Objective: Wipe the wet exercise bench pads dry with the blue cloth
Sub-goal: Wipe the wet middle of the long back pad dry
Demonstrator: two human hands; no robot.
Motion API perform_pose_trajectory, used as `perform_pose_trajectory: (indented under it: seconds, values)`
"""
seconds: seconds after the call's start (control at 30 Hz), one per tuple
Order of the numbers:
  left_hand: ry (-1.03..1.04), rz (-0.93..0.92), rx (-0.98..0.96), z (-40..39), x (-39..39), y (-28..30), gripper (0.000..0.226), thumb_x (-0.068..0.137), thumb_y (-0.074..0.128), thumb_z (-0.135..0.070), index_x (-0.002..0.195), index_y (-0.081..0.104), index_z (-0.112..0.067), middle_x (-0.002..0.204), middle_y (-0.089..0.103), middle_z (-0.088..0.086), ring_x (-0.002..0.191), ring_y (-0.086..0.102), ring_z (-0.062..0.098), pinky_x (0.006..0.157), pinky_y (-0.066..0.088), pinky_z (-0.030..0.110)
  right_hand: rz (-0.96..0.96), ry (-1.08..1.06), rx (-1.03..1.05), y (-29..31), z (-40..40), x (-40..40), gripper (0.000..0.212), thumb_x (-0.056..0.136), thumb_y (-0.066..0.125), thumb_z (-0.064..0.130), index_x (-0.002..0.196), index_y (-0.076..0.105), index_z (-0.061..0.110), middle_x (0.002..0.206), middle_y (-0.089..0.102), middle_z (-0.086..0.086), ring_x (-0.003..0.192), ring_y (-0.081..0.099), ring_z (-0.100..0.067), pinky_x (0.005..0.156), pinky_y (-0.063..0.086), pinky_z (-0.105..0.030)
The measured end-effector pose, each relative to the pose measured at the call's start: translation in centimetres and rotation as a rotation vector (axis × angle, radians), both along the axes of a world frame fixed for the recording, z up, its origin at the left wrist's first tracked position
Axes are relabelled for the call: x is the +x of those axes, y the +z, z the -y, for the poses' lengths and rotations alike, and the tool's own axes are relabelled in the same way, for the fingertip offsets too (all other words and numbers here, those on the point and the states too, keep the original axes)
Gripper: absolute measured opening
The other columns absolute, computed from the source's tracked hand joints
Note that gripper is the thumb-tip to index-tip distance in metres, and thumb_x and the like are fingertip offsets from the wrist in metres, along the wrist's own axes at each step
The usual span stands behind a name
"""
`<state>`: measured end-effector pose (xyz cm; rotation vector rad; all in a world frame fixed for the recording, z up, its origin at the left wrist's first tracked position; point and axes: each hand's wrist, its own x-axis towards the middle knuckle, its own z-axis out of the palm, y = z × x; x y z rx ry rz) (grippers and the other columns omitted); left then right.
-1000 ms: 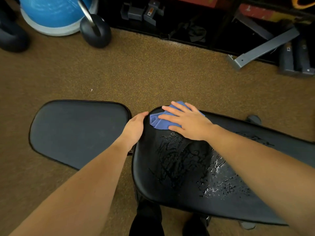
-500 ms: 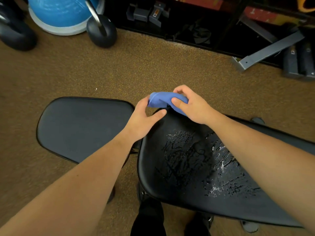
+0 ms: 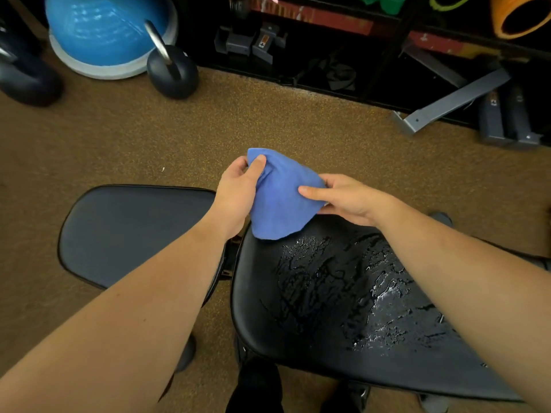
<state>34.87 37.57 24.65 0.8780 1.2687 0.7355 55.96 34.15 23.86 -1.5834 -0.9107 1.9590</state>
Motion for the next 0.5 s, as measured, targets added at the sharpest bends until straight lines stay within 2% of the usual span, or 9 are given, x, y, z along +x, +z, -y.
perform_pose_trajectory:
  seconds: [0.07,0.1,0.17,0.2,0.27,0.3,0.4,0.47,0.5]
  values:
    - [-0.006,-0.028,0.04,-0.4,0.2,0.2,0.022,0.101,0.058,-0.036,0.086,0.064,-0.02,0.089,0.067,0.004,0.081,0.06,0.016,0.072,0.047,0.032,0.039,-0.126,0.144,0.2,0.1,0.1,0.026,0.09,0.071,0.011,0.115,0.066,0.018,0.11,0.073,0.004,0.103,0.068,-0.009,0.087,0.053,-0.027]
    - [-0.021,-0.034,0.065,-0.6,0.2,0.2,0.023,0.101,0.058,-0.035,0.083,0.063,-0.022,0.086,0.066,0.0,0.079,0.058,0.013,0.071,0.044,0.03,0.074,-0.179,0.233,0.6,0.1,0.3,0.027,0.088,0.072,0.005,0.11,0.066,0.019,0.106,0.073,0.003,0.098,0.069,-0.009,0.084,0.054,-0.027]
    - [-0.09,-0.002,0.094,-0.5,-0.1,0.1,0.017,0.1,0.06,-0.031,0.089,0.067,-0.02,0.091,0.07,-0.005,0.083,0.062,0.01,0.077,0.048,0.027,0.221,-0.168,0.409,1.1,0.3,1.0,0.032,0.081,0.078,0.001,0.104,0.065,0.021,0.103,0.072,-0.002,0.092,0.068,-0.01,0.08,0.055,-0.027]
    - [-0.144,0.02,0.094,-0.1,-0.3,0.1,0.01,0.099,0.063,-0.026,0.099,0.069,-0.018,0.098,0.073,-0.004,0.089,0.066,0.009,0.082,0.051,0.026,0.318,-0.097,0.47,1.2,0.5,1.4,0.036,0.078,0.082,0.004,0.102,0.063,0.022,0.103,0.07,-0.004,0.09,0.065,-0.011,0.079,0.054,-0.029]
    - [-0.284,-0.018,0.098,1.0,-1.0,-0.7,0.025,0.094,0.069,-0.015,0.119,0.066,-0.014,0.112,0.074,-0.001,0.102,0.07,0.01,0.092,0.055,0.026,0.466,0.102,0.473,0.7,1.4,2.1,0.045,0.071,0.087,0.017,0.1,0.054,0.027,0.1,0.067,-0.001,0.086,0.061,-0.012,0.077,0.05,-0.033]
    - [-0.378,-0.098,0.099,1.6,-1.5,-1.5,0.03,0.092,0.071,-0.013,0.121,0.064,-0.015,0.113,0.074,-0.001,0.104,0.07,0.01,0.094,0.055,0.029,0.508,0.205,0.42,0.3,2.1,2.4,0.046,0.071,0.087,0.024,0.099,0.05,0.03,0.097,0.067,-0.001,0.082,0.06,-0.011,0.074,0.049,-0.033]
    - [-0.63,-0.41,0.129,3.2,-2.6,-3.9,0.017,0.093,0.07,-0.025,0.109,0.065,-0.025,0.102,0.073,-0.005,0.096,0.069,0.013,0.09,0.056,0.038,0.573,0.379,0.354,-1.1,4.0,2.6,0.037,0.082,0.078,0.032,0.098,0.045,0.03,0.078,0.064,-0.013,0.058,0.044,-0.01,0.06,0.039,-0.032]
    - [-0.528,-0.408,0.073,3.7,-2.7,-5.0,0.021,0.093,0.068,-0.033,0.112,0.064,-0.023,0.103,0.073,-0.001,0.098,0.069,0.019,0.086,0.058,0.045,0.628,0.303,0.405,-1.8,3.9,2.4,0.033,0.085,0.075,0.032,0.1,0.045,0.028,0.071,0.06,-0.009,0.053,0.037,-0.009,0.056,0.034,-0.03]
    - [-0.432,-0.377,0.033,3.7,-2.4,-5.2,0.025,0.094,0.066,-0.033,0.116,0.061,-0.02,0.105,0.072,0.002,0.098,0.07,0.021,0.081,0.06,0.044,0.668,0.257,0.431,-2.2,3.6,2.2,0.032,0.086,0.073,0.032,0.101,0.045,0.027,0.071,0.058,-0.006,0.055,0.039,-0.009,0.057,0.034,-0.03]
